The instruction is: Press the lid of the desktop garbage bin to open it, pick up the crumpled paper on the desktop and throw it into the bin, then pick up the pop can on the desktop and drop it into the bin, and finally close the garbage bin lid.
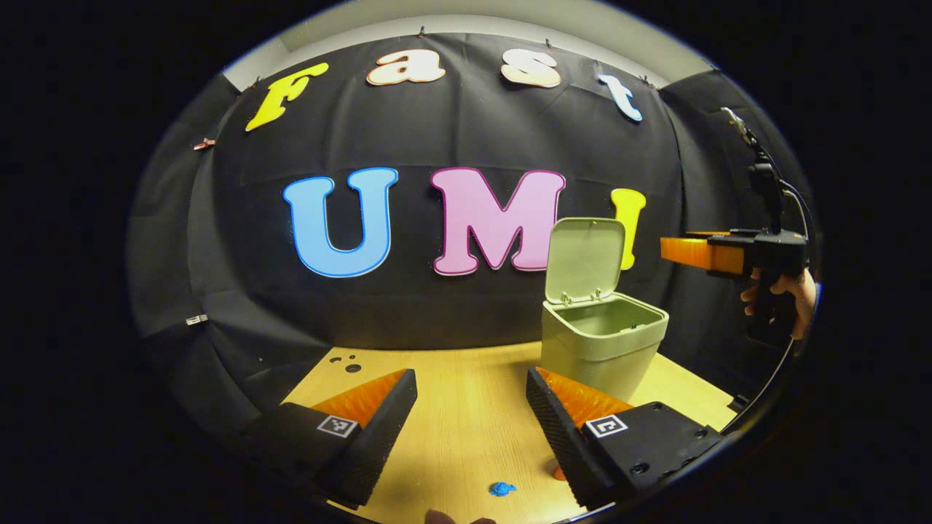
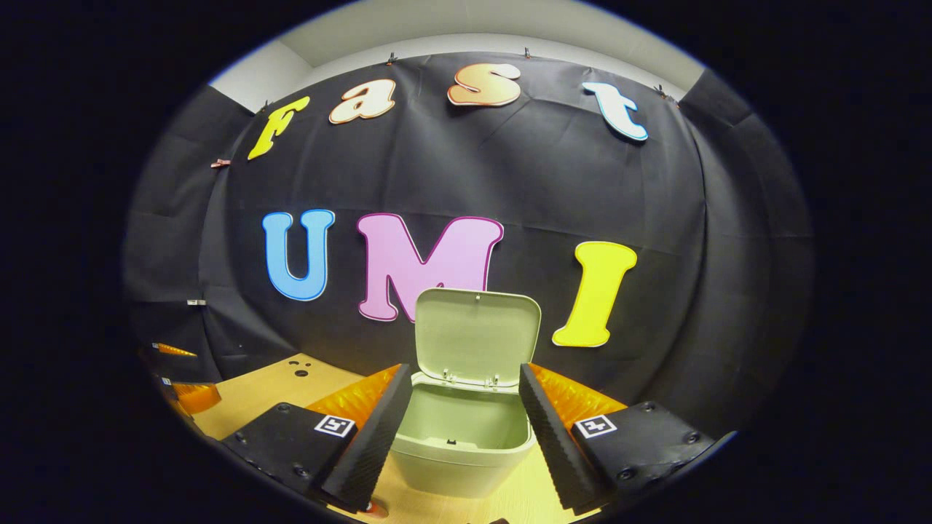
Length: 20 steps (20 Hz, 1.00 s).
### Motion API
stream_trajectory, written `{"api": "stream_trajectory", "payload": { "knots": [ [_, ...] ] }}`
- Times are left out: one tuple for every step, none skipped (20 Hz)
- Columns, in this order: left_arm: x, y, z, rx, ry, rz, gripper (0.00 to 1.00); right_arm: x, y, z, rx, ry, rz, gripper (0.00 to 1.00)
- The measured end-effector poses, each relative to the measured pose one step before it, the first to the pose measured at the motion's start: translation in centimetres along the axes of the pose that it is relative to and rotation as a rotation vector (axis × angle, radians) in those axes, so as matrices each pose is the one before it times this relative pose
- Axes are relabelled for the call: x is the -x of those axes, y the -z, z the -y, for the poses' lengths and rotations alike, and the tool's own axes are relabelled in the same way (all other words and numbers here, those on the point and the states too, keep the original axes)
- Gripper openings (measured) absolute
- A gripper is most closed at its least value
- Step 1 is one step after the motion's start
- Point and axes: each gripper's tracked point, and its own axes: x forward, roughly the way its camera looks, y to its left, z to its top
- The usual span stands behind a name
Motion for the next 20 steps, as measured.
{"api": "stream_trajectory", "payload": {
  "knots": [
    [-0.217, 1.279, 0.316, -0.01421, 0.01501, -0.02636, 0.98, 0.423, 0.061, -0.085, 0.00366, 0.00174, -0.00108, 0.93],
    [-0.23, 1.254, 0.344, -0.01129, 0.01463, -0.02511, 0.98, 0.571, 0.103, -0.121, 0.00358, 0.00203, -0.00032, 0.93],
    [-0.241, 1.731, 0.334, -0.00704, 0.01463, -0.03336, 0.98, 0.44, 0.179, -0.157, 0.00359, 0.00019, -0.00221, 0.94],
    [-0.24, 1.296, 0.309, -0.00001, 0.01281, -0.02568, 0.98, 0.482, 0.301, -0.031, 0.00306, 0.00444, -0.00607, 0.95],
    [-0.348, 1.595, 0.503, 0.00296, 0.02057, -0.02592, 0.98, 0.663, 0.158, -0.11, -0.00163, 0.00236, -0.00657, 0.97],
    [-0.386, 1.262, 0.479, 0.00018, 0.01587, -0.02115, 0.98, 0.656, 0.098, -0.126, -0.00665, 0.00387, -0.00053, 0.97],
    [-0.477, 1.486, 0.339, -0.00447, 0.01327, -0.02493, 0.98, 0.688, 0.039, 0.003, -0.00758, 0.00558, -0.00168, 0.97],
    [-0.524, 1.352, 0.179, -0.00653, 0.01035, -0.02636, 0.97, 0.61, 0.086, 0.056, -0.00718, 0.00574, -0.00319, 0.97],
    [-0.577, 1.452, 0.317, -0.00782, 0.01149, -0.03009, 0.97, 0.618, 0.288, 0.072, -0.00621, 0.00724, -0.00583, 0.97],
    [-0.482, 1.299, 0.454, -0.00387, 0.01236, -0.0246, 0.97, 0.633, 0.242, 0.148, -0.00104, 0.00729, -0.00791, 0.97],
    [-0.478, 1.309, 0.217, 0.00216, 0.01415, -0.0237, 0.97, 0.561, 0.259, 0.24, 0.00313, 0.00767, -0.00576, 0.97],
    [-0.685, 1.009, 0.336, -0.00061, 0.01557, -0.01657, 0.98, 0.55, 0.376, 0.19, 0.00795, 0.00577, -0.00874, 0.97],
    [-0.809, 1.39, 0.173, -0.00651, 0.01088, -0.02082, 0.98, 0.609, 0.475, 0.236, 0.00748, 0.00537, -0.01167, 0.97],
    [-0.814, 1.254, 0.025, -0.00745, 0.00606, -0.02097, 0.97, 0.521, 0.444, 0.25, 0.00258, 0.00698, -0.01182, 0.97],
    [-0.949, 1.169, 0.093, -0.00459, 0.00751, -0.02272, 0.97, 0.478, 0.299, 0.249, -0.00378, 0.00792, -0.01, 0.97],
    [-0.783, 1.067, 0.023, -0.00189, 0.00367, -0.02368, 0.96, 0.424, 0.21, 0.238, -0.00588, 0.00816, -0.00709, 0.97],
    [-0.824, 1.035, -0.151, 0.00308, -0.00263, -0.02389, 0.96, 0.376, 0.294, 0.244, -0.00251, 0.00903, -0.00772, 0.97],
    [-0.618, 0.816, -0.326, 0.00236, -0.01221, -0.01885, 0.94, 0.357, 0.16, 0.358, 0.00228, 0.01064, -0.00547, 0.97],
    [-0.693, 0.777, -0.228, 0.00346, -0.00512, -0.01622, 0.93, 0.169, 0.222, 0.352, 0.00385, 0.00797, -0.0053, 0.96],
    [-0.513, 0.594, -0.03, 0.00325, 0.00245, -0.01338, 0.92, 0.136, 0.228, 0.223, 0.00519, 0.00642, -0.00654, 0.96]
  ]
}}
